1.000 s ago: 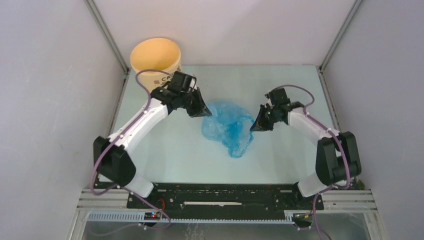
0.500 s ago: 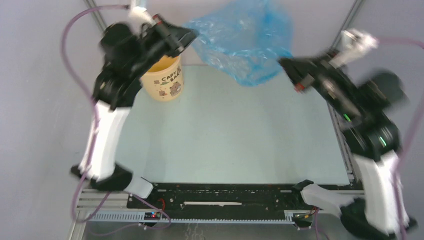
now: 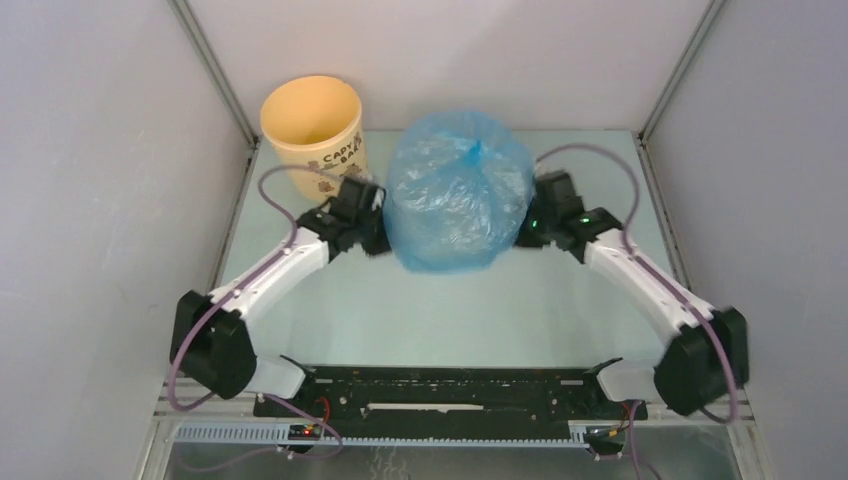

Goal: Put the trash bags into the trash bin

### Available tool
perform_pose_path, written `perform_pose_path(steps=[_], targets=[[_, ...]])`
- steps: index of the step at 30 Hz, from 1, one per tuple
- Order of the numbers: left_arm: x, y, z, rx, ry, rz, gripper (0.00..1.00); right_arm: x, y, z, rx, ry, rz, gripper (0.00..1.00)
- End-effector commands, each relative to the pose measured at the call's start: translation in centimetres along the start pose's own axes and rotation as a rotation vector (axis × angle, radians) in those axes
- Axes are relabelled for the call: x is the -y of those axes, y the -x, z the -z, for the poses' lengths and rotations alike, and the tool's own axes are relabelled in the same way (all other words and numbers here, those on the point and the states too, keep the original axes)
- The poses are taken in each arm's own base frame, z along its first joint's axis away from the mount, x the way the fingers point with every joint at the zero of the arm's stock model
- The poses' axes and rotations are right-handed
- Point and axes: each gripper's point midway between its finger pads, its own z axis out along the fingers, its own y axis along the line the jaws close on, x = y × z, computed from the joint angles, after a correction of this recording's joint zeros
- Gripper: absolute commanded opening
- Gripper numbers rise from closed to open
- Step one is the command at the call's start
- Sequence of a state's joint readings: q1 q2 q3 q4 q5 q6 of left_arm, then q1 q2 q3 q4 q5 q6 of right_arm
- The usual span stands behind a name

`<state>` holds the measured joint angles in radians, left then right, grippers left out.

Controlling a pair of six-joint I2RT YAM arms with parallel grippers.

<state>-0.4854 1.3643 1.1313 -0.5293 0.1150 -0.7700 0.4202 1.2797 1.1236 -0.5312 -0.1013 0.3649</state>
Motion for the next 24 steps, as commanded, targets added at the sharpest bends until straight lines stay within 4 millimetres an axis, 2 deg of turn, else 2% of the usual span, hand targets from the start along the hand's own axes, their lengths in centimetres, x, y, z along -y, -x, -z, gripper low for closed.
perform_pose_path(steps=[1,4,7,9,12,14,15,17,18,19,21,22,24], targets=[[-1.8,-4.3,1.6,-0.117,0.018,-0.016,0.0,-0.3,-5.6,2.0,-0.21,0.027,-0.028,0.0],[-0.3,-3.2,2.8,-0.085,-0.025,-0.077,0.0,-2.1,-3.5,3.3,-0.129,0.122,-0.001,0.0],[4.4,1.1,5.5,-0.01,-0.117,-0.152,0.0,-4.0,1.1,5.8,-0.016,0.172,0.008,0.0],[8.7,5.1,8.7,0.077,-0.191,-0.186,0.0,-5.2,5.0,8.1,0.063,0.18,0.029,0.0],[15.5,11.7,15.5,0.27,-0.329,-0.217,0.0,-7.1,11.9,13.4,0.243,0.174,0.077,0.0],[20.0,15.6,22.0,0.438,-0.458,-0.231,0.0,-8.4,16.2,18.0,0.389,0.185,0.097,0.0],[22.0,17.0,25.3,0.519,-0.533,-0.238,0.0,-9.2,18.1,20.4,0.464,0.194,0.106,0.0],[25.2,18.5,31.5,0.663,-0.699,-0.26,0.0,-10.6,20.8,24.9,0.601,0.225,0.119,0.0],[26.0,18.7,33.7,0.718,-0.76,-0.26,0.0,-11.3,21.6,26.6,0.657,0.25,0.131,0.0],[26.2,18.9,35.0,0.763,-0.799,-0.248,0.0,-12.0,22.0,28.0,0.704,0.277,0.142,0.0],[25.4,19.2,36.0,0.842,-0.823,-0.189,0.0,-12.3,21.7,28.7,0.75,0.31,0.155,0.0],[24.3,19.2,35.0,0.849,-0.79,-0.159,0.0,-12.2,21.5,29.0,0.773,0.317,0.154,0.0],[21.1,18.7,30.5,0.807,-0.668,-0.077,0.0,-10.3,19.9,24.8,0.714,0.271,0.114,0.0]])
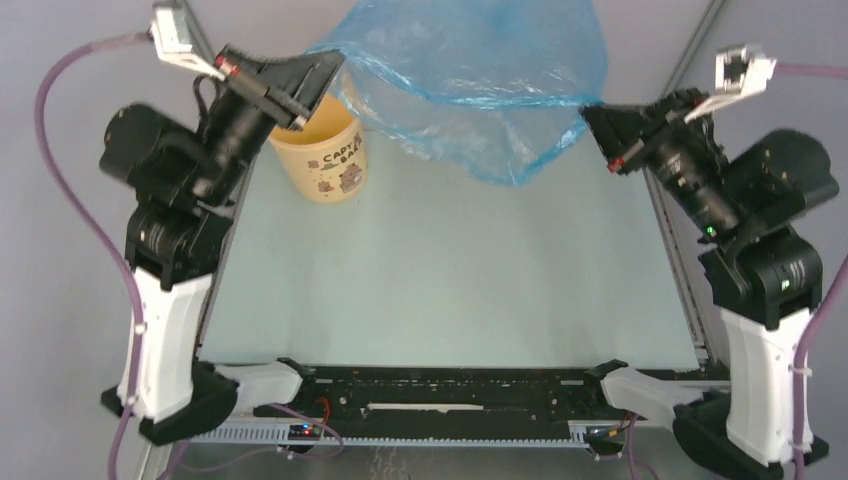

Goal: Put the trash bags into the trash bin

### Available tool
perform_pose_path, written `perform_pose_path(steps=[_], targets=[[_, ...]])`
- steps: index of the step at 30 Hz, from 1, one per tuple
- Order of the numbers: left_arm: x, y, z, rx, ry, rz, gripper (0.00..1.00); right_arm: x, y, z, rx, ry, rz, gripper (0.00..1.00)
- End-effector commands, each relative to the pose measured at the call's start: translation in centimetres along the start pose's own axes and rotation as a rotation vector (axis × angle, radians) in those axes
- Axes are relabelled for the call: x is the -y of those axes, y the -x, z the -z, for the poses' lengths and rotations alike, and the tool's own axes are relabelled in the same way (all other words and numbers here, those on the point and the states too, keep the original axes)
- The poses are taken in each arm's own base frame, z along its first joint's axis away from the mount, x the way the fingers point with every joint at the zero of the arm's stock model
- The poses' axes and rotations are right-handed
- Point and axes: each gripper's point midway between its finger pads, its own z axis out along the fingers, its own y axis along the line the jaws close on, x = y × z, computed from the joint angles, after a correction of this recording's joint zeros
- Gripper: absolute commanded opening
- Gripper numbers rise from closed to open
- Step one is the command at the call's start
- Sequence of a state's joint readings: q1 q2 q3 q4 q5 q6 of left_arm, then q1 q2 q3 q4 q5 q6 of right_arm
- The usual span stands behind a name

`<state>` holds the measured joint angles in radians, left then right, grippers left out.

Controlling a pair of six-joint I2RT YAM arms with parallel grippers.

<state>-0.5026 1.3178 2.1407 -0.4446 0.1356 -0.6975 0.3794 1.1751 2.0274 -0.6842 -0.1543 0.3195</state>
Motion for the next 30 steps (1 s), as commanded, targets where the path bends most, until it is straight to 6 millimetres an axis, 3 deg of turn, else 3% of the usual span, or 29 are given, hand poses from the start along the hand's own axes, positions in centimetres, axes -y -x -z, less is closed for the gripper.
perform_pose_path(steps=[1,3,4,7,9,10,12,14,17,21,26,28,30], targets=[[-7.9,-5.5,-0.4,-0.023,0.213,0.084,0.0,4.3,-7.5,-2.4,-0.118,-0.095,-0.03,0.0],[-13.5,-11.0,0.9,-0.123,0.367,0.116,0.0,7.1,-13.9,-3.1,-0.268,-0.15,-0.075,0.0],[-17.1,-15.9,2.0,-0.237,0.441,0.143,0.0,8.4,-17.5,-3.1,-0.36,-0.176,-0.106,0.0],[-24.3,-27.9,6.9,-0.547,0.591,0.208,0.0,11.1,-28.4,-1.5,-0.675,-0.242,-0.21,0.0],[-27.0,-33.9,10.9,-0.713,0.653,0.266,0.0,11.9,-33.9,0.7,-0.856,-0.275,-0.246,0.0],[-27.5,-35.8,12.5,-0.763,0.663,0.291,0.0,12.0,-35.8,1.8,-0.922,-0.286,-0.255,0.0],[-27.7,-37.1,14.5,-0.799,0.669,0.302,0.0,11.8,-37.7,3.6,-0.992,-0.29,-0.253,0.0],[-27.2,-36.1,14.8,-0.777,0.648,0.261,0.0,11.4,-37.5,4.4,-0.984,-0.281,-0.246,0.0],[-25.5,-33.4,13.3,-0.743,0.588,0.203,0.0,10.7,-34.7,3.6,-0.878,-0.238,-0.23,0.0],[-21.2,-27.7,7.6,-0.656,0.454,0.173,0.0,9.5,-28.9,1.0,-0.743,-0.18,-0.247,0.0],[-13.1,-16.2,0.1,-0.411,0.265,0.14,0.0,7.6,-20.6,-2.4,-0.632,-0.157,-0.217,0.0],[-11.8,-13.7,-1.2,-0.342,0.247,0.125,0.0,7.0,-18.1,-3.3,-0.577,-0.139,-0.202,0.0],[-12.3,-13.3,-1.5,-0.321,0.268,0.118,0.0,7.0,-16.9,-3.7,-0.534,-0.137,-0.191,0.0]])
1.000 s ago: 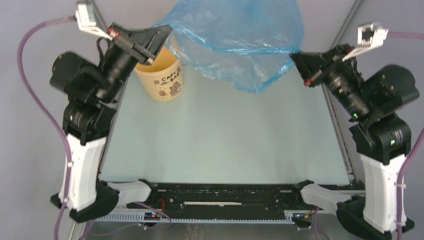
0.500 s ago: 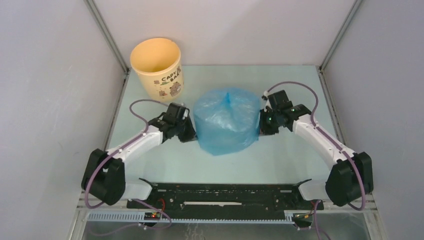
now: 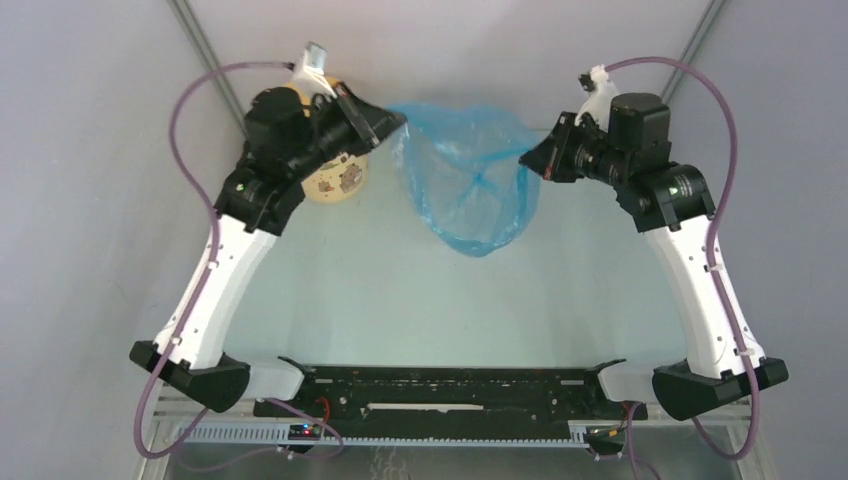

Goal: Put the trash bags into the trash bin

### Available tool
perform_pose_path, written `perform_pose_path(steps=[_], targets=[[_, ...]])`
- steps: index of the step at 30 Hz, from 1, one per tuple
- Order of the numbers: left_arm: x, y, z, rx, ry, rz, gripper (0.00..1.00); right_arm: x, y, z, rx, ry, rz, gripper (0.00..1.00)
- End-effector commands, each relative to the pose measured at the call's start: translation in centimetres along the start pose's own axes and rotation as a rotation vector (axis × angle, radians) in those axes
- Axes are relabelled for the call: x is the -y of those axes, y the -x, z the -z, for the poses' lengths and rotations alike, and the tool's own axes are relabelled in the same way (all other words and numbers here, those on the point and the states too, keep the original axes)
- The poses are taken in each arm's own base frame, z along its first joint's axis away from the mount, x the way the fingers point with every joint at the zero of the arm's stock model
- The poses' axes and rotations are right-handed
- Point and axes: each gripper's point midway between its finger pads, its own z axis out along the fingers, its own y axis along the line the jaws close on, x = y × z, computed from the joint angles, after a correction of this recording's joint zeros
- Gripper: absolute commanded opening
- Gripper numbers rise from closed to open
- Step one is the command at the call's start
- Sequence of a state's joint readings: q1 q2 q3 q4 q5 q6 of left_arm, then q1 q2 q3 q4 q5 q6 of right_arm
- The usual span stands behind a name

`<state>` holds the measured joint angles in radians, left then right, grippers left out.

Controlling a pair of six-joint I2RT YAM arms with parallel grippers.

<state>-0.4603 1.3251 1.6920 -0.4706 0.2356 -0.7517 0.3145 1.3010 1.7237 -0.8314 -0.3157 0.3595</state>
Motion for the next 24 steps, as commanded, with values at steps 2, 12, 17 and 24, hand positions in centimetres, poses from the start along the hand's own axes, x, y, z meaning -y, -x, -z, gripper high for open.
perform_pose_path(steps=[2,12,17,24], targets=[[-0.6,1.4,-0.1,0.045,0.053,-0.001,0.0,0.5,0.4,0.4,0.008,-0.014,-0.021,0.0],[-19.9,-21.0,4.1,-0.47,0.517,0.316,0.0,9.6,-15.8,-1.6,-0.37,-0.176,-0.239,0.0],[-17.5,-16.3,3.7,-0.369,0.433,0.2,0.0,7.8,-15.3,-2.2,-0.35,-0.068,-0.272,0.0],[-7.5,-5.7,1.6,-0.204,0.18,0.059,0.0,4.4,-7.6,-1.6,-0.269,-0.002,-0.195,0.0]])
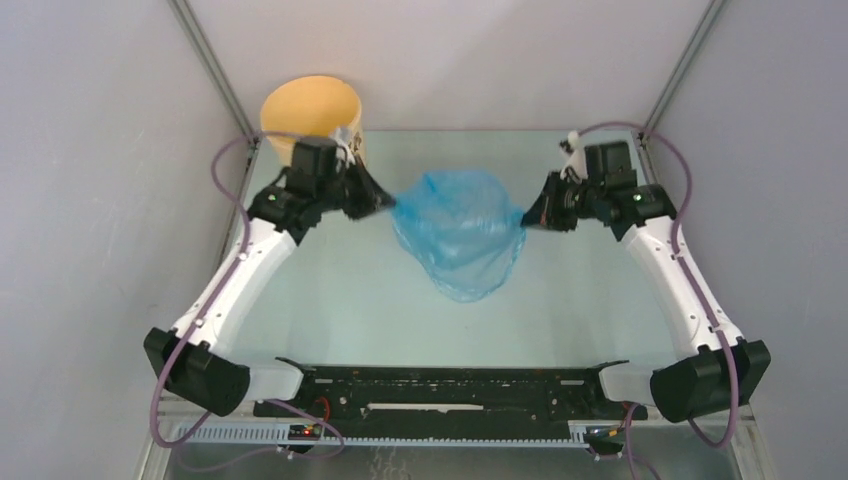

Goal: Put the trash bags into the trash bin

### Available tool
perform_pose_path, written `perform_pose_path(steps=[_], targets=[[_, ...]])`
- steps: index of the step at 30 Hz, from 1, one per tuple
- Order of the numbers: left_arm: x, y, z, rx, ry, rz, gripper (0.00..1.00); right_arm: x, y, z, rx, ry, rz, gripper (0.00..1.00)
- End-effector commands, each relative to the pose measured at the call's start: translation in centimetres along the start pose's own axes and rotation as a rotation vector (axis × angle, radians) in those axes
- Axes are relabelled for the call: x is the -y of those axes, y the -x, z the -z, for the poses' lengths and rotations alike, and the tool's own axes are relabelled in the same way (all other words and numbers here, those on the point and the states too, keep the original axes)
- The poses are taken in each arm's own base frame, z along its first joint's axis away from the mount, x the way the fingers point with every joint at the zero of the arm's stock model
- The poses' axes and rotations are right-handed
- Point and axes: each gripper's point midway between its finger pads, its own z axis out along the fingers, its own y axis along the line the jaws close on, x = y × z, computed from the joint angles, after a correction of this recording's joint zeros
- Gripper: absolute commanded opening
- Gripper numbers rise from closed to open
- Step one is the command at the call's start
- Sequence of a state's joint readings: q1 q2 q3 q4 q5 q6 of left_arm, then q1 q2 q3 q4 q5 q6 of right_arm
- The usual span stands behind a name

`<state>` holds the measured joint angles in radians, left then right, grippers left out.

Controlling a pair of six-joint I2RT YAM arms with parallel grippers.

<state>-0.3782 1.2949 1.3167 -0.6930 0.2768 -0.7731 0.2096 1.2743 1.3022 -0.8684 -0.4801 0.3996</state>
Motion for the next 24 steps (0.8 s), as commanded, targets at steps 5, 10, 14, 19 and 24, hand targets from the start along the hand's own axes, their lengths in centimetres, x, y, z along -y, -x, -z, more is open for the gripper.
perform_pose_path(steps=[5,10,14,19,24], targets=[[9.0,7.6,8.2,0.317,-0.217,-0.165,0.0,-5.4,6.9,4.8,0.157,0.087,0.086,0.0],[0.0,1.4,1.3,0.0,0.041,-0.012,0.0,-1.2,3.6,0.1,-0.03,0.058,-0.036,0.0],[-3.6,-3.1,-0.1,-0.083,0.064,0.064,0.0,2.1,-0.9,-2.5,-0.127,0.012,-0.093,0.0],[-0.2,-1.8,3.7,0.06,-0.112,-0.023,0.0,-0.1,-2.2,-0.7,-0.103,0.067,0.009,0.0],[7.9,2.2,10.6,0.203,-0.339,-0.211,0.0,-6.9,0.2,4.6,0.06,0.281,0.164,0.0]])
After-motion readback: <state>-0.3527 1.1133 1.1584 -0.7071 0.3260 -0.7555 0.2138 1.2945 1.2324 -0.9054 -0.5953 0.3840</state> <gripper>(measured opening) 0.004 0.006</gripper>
